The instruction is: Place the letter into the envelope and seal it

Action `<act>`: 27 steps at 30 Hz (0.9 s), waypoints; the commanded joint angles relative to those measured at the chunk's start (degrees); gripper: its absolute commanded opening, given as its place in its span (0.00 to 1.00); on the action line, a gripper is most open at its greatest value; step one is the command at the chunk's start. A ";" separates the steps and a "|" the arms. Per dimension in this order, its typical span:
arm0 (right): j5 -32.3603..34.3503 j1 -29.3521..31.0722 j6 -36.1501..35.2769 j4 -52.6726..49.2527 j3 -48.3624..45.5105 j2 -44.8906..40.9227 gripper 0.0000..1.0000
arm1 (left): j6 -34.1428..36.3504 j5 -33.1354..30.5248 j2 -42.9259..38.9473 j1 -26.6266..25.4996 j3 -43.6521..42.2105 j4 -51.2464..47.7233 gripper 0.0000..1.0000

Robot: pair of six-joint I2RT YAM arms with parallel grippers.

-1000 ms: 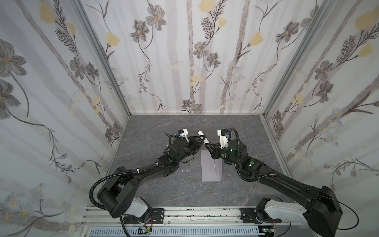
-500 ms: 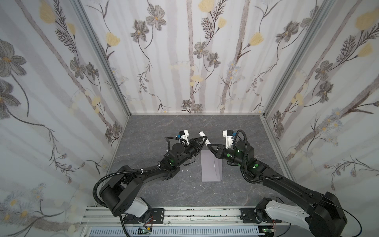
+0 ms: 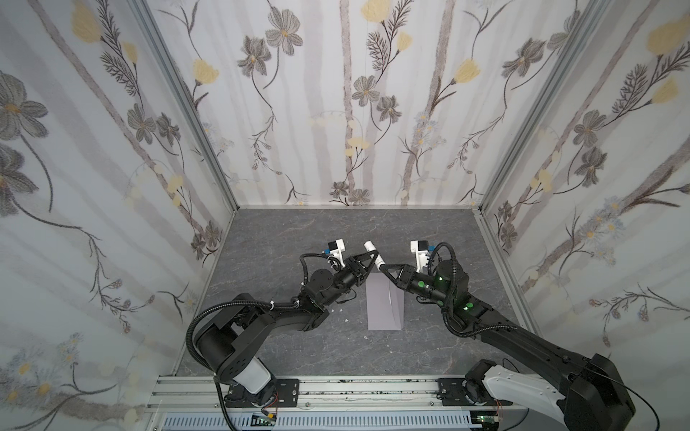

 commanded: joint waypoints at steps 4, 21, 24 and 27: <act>4.96 -1.40 5.04 9.74 -1.15 -0.24 0.20 | -3.96 7.44 4.17 -0.95 -0.07 12.36 0.00; 16.89 1.09 -14.30 -8.53 2.58 -5.52 0.46 | -6.18 4.00 4.11 -0.47 -2.01 12.35 0.00; 28.69 7.06 -24.12 -18.27 6.10 -6.24 0.47 | -7.54 3.44 4.49 -0.24 -2.08 12.02 0.00; 39.90 13.97 -31.03 -24.74 8.47 -5.10 0.48 | -8.23 3.17 4.54 -0.10 -1.91 10.73 0.00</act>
